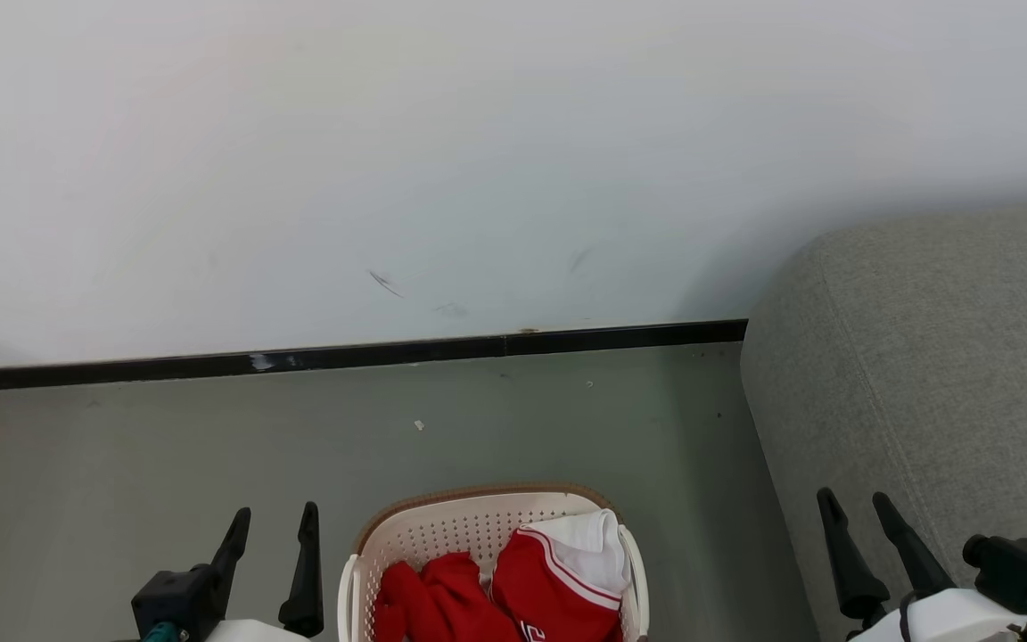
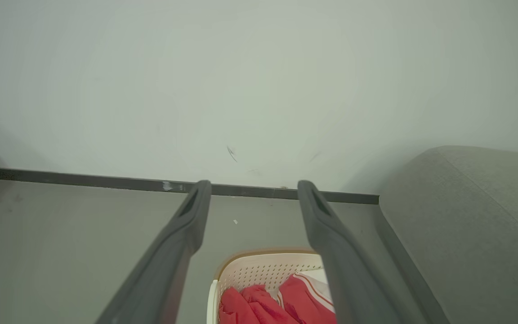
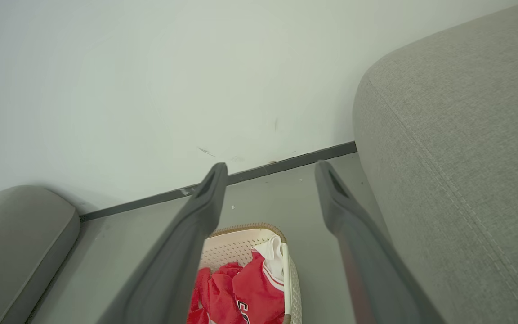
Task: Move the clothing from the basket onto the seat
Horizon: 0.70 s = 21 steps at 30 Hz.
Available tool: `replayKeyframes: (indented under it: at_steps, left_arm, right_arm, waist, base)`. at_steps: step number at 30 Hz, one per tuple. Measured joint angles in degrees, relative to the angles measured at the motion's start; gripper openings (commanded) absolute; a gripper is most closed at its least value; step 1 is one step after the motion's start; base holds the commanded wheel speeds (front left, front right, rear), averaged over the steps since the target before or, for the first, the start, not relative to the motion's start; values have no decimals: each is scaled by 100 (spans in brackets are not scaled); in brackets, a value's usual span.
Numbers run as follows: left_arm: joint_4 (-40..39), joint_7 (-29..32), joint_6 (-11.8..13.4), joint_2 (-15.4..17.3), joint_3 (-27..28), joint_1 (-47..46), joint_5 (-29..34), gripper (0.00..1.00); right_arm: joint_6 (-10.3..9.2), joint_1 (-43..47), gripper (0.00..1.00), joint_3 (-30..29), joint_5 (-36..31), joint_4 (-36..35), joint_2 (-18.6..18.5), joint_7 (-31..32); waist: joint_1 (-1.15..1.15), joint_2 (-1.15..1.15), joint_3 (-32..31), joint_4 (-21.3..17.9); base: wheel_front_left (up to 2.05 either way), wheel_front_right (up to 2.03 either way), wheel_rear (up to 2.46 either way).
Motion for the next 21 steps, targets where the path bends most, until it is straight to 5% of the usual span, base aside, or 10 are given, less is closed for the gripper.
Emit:
replayKeyframes:
  at_steps: [21]
  left_arm:
    - [-32,-445,256,-21,-97,131,1347,100]
  right_arm:
    - [2,187,100,-65,-1742,-178,90,-322]
  waist:
    - [-1,0,-78,10]
  base:
    - [0,0,0]
